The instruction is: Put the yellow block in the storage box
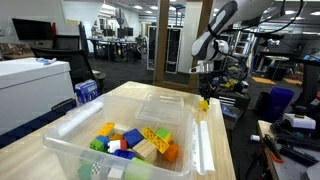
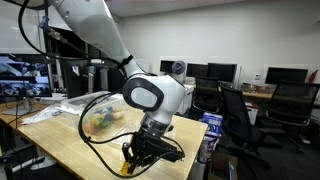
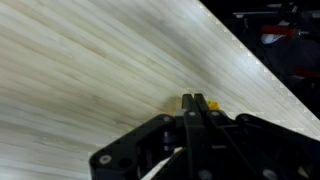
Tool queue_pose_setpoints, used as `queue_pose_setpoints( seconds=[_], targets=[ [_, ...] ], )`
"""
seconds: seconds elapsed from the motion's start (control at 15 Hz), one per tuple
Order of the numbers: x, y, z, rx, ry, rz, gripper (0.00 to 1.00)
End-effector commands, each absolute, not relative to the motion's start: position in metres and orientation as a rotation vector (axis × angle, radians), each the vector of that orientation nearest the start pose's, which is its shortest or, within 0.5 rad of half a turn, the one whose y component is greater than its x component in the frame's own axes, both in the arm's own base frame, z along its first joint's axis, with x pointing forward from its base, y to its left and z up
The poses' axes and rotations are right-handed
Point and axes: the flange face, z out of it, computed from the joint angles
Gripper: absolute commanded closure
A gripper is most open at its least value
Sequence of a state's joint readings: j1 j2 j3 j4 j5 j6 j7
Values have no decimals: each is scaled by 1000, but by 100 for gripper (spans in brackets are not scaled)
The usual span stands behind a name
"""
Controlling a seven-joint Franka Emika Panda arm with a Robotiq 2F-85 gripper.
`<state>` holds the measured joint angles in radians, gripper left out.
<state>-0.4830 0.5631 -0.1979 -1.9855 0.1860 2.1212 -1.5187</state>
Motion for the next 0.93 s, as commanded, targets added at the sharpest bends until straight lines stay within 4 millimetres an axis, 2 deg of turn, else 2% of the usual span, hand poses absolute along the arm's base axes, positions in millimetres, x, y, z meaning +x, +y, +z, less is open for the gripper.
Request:
queue_pose_setpoints(
  seconds=[0.0,0.27,0.53,0.8,0.87],
  targets=[
    [442,-340,169,-2581,-956,211,99],
    [446,-333,188,-2587,-984,216,99],
    [452,-318,232,-2589,-1097,278,99],
    [474,-284,265,-2577,-1315,343,99],
    [484,-268,273,-2559,-1394,360,99]
  ],
)
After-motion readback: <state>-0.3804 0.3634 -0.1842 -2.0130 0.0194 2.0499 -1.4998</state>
